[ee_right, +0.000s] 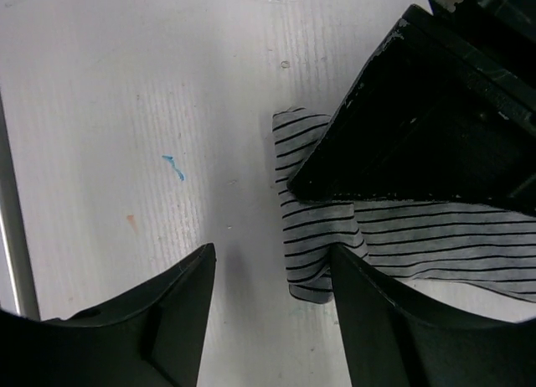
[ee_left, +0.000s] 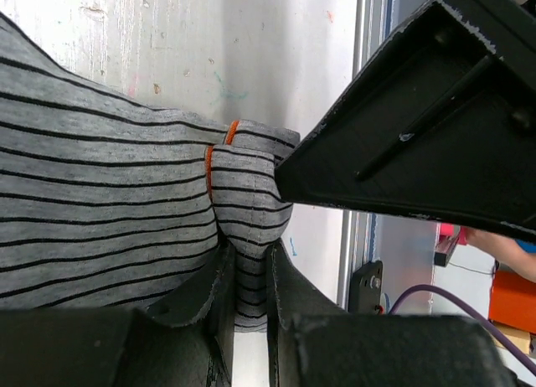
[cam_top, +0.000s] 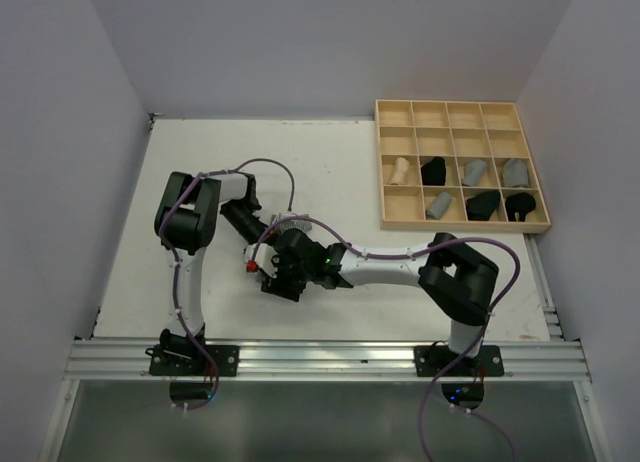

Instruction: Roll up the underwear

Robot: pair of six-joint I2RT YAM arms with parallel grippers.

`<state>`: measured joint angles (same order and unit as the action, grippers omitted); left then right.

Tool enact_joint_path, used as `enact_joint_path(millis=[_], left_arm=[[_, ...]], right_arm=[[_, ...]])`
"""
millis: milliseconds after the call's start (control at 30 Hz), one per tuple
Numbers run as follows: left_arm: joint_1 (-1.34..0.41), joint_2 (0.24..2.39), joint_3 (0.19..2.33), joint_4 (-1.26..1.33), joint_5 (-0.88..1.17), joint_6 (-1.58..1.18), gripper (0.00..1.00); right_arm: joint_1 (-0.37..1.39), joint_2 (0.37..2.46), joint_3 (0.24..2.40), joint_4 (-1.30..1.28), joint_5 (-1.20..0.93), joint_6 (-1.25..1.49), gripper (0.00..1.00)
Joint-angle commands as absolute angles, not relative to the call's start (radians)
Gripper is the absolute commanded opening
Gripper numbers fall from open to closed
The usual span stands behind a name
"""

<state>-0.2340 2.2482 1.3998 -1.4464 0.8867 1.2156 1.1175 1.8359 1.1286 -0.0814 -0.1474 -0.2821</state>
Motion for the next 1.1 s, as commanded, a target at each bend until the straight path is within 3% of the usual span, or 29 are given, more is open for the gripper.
enact_joint_path(millis=[0, 200, 300, 433, 533, 733, 933, 1067], left_arm=[[-0.239, 2.289, 1.399, -1.269, 0.787, 1.253, 0.17], [-0.239, 2.289, 1.401, -1.269, 0.785, 1.252, 0.17], [-0.239, 2.286, 1.399, -1.267, 0.782, 1.247, 0.17], [-0.233, 2.243, 1.376, -1.212, 0.787, 1.232, 0.21], [-0.196, 2.152, 1.355, -1.174, 0.836, 1.224, 0.3], [-0.029, 1.981, 1.413, -1.284, 0.989, 1.305, 0.48], [0.204, 1.741, 1.401, -1.306, 1.068, 1.419, 0.52], [0.331, 1.515, 1.214, -1.284, 1.085, 1.543, 0.55]], right_arm=[[1.118, 1.864, 1.172, -0.006, -0.072, -0.347, 0.61], [1.12, 1.907, 1.173, 0.049, -0.052, -0.38, 0.6], [1.12, 1.934, 1.189, 0.034, -0.069, -0.385, 0.51], [1.12, 1.97, 1.189, 0.008, -0.118, -0.384, 0.14], [1.117, 1.97, 1.157, 0.018, -0.164, -0.345, 0.0], [1.063, 1.98, 1.06, 0.115, -0.323, -0.195, 0.0], [0.947, 2.011, 1.023, 0.207, -0.513, -0.008, 0.0], [0.894, 2.087, 1.046, 0.256, -0.627, 0.165, 0.0]])
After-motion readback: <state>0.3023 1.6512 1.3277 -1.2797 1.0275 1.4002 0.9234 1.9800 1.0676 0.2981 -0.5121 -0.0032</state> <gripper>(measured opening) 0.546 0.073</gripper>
